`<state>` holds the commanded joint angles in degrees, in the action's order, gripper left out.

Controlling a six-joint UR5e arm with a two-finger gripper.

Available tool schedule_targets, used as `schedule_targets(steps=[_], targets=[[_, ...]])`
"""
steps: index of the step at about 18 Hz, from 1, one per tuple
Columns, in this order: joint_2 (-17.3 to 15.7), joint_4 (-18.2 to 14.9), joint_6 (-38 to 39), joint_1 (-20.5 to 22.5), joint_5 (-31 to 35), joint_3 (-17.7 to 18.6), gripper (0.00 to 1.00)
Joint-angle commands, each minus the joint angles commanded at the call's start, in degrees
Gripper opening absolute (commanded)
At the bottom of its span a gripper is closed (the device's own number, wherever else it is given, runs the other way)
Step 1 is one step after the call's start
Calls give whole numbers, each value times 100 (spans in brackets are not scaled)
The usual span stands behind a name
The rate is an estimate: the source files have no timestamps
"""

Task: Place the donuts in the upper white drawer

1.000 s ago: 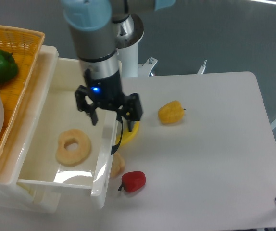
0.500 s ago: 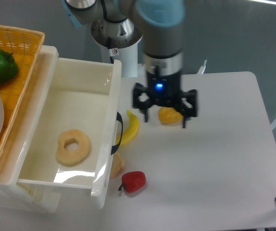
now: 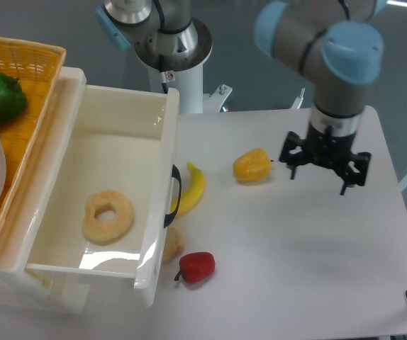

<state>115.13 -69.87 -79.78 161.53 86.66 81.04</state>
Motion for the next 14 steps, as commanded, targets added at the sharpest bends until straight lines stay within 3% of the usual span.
schedule_targets(steps=[4,14], targets=[[493,492,-513,150,0,-185,100],[845,519,-566,150,413,-141,100]])
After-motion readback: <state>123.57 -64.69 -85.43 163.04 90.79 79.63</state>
